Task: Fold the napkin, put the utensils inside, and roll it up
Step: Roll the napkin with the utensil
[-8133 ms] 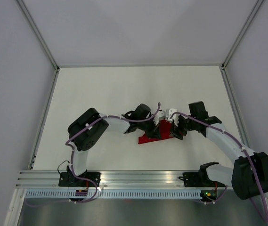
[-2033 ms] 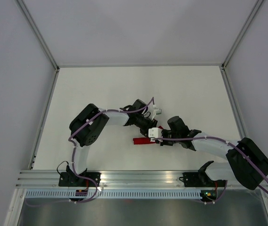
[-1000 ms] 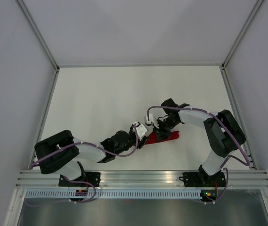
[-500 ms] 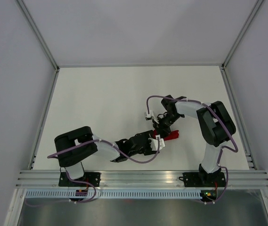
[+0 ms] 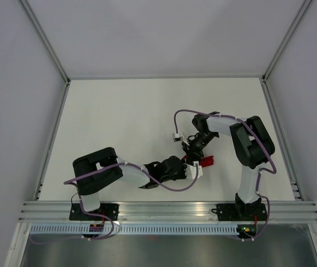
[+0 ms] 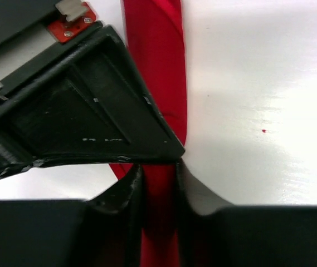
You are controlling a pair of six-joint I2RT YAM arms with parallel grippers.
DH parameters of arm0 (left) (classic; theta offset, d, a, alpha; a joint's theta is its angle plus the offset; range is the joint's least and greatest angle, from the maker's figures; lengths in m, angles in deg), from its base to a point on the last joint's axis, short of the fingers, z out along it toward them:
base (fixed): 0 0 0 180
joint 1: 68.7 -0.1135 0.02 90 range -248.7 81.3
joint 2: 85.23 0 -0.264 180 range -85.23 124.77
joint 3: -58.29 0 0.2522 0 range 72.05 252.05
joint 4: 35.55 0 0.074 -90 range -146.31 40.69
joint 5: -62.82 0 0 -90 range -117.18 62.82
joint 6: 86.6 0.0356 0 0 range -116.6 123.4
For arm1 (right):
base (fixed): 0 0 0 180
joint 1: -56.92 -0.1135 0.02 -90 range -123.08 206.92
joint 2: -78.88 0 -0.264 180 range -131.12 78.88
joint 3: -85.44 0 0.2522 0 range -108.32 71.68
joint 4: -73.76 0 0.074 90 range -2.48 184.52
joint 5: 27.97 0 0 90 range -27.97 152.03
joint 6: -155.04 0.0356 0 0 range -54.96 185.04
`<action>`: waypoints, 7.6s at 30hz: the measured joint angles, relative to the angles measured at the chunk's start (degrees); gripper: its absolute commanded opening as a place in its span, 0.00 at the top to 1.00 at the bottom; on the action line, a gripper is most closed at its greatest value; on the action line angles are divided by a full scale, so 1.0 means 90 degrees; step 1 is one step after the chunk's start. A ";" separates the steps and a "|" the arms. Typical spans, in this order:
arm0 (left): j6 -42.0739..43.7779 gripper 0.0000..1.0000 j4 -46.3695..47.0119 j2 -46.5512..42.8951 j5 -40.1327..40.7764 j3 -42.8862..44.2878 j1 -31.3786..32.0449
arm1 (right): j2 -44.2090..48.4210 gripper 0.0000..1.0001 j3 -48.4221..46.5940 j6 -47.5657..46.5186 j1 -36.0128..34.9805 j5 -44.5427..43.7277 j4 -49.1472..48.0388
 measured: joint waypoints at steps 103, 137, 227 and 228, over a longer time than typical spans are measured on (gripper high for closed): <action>-0.3611 0.37 0.0515 -0.1751 -0.1707 -0.1246 -0.1885 | 0.1270 0.76 0.1100 -0.0240 -0.0005 -0.0767 -0.1105; -0.0284 0.85 -0.1212 0.0255 -0.0556 0.0942 -0.0177 | 0.0080 0.53 -0.0012 -0.0274 0.0270 -0.0296 0.0296; -0.8750 0.46 -0.2951 0.1428 0.0131 0.3257 -0.1982 | 0.4847 0.02 0.0126 0.2873 0.4000 -0.0976 0.0158; -0.8733 0.45 -0.2960 0.1416 0.0136 0.3247 -0.1977 | 0.4845 0.02 0.0138 0.2873 0.4000 -0.0979 0.0160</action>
